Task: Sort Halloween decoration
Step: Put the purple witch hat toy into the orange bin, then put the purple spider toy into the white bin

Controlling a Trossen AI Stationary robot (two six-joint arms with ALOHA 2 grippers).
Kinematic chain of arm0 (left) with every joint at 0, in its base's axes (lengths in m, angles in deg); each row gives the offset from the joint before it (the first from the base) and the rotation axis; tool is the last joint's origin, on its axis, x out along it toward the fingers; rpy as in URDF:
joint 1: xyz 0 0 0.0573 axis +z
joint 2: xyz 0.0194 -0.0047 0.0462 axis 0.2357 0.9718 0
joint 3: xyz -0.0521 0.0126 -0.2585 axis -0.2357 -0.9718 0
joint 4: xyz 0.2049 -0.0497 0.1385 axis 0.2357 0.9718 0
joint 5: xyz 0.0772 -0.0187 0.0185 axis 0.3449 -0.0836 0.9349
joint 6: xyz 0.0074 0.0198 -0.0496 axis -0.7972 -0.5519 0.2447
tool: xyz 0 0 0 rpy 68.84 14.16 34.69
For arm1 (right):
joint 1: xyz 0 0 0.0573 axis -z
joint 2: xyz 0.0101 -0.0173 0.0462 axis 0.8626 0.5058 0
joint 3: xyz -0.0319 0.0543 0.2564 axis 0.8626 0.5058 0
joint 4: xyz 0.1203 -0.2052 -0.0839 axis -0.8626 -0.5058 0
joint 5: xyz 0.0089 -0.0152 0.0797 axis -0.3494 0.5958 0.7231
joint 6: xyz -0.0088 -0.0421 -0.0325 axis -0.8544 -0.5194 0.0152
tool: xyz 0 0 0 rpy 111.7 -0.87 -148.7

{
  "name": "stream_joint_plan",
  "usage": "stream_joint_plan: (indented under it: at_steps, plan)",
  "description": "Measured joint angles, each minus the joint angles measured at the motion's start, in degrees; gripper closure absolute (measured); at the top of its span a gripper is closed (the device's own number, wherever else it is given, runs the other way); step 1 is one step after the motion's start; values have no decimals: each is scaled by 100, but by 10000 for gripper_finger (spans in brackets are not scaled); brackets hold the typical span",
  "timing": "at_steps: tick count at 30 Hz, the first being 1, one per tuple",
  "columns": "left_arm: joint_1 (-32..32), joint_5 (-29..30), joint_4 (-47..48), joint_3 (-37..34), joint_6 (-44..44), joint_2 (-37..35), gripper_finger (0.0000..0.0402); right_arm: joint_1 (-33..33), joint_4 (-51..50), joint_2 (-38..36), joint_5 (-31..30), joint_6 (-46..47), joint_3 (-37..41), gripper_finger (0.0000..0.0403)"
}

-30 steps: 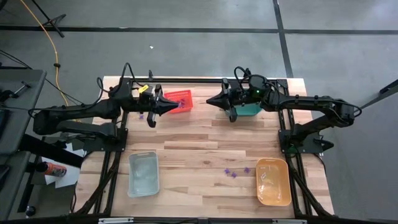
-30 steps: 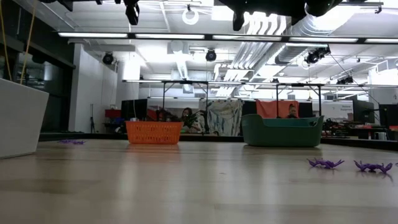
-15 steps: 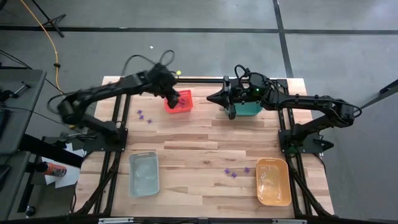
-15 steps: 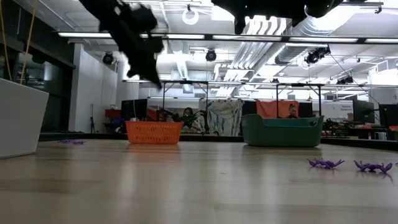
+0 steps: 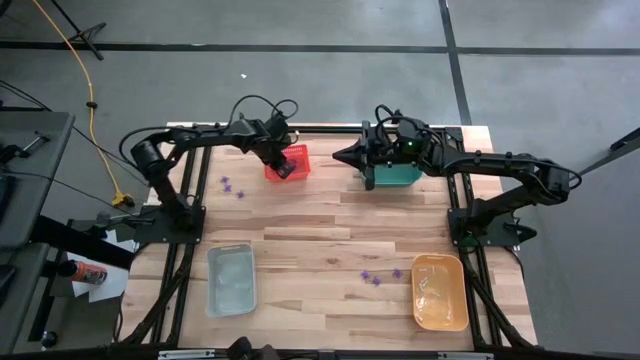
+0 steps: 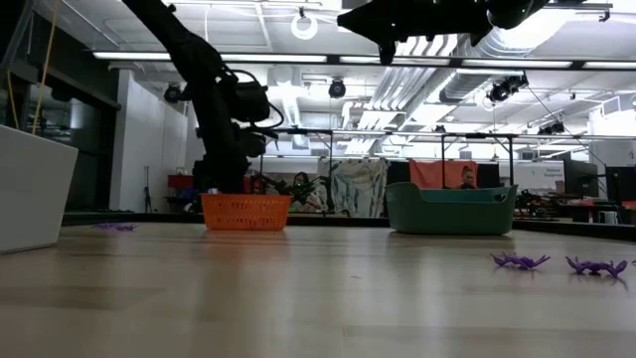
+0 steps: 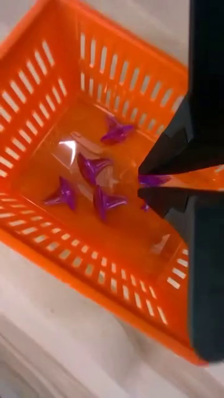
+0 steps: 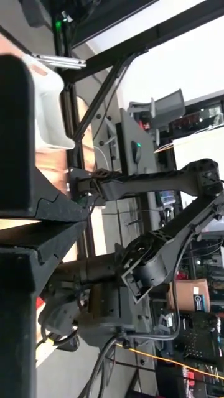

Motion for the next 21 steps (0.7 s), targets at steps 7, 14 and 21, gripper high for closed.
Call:
stream_joint_plan:
  at_steps: [7,14,21]
  plan:
    - [-37,54,119,30,93,-85,280,0,-184,0,218,-128,1,403]
    - [-156,-799,246,355,467,-1242,223,0,-718,-332,845,-3,0,403]
    - [-1288,-942,-2197,-472,812,-3214,220,-683,-2712,-645,1125,200,-245,403]
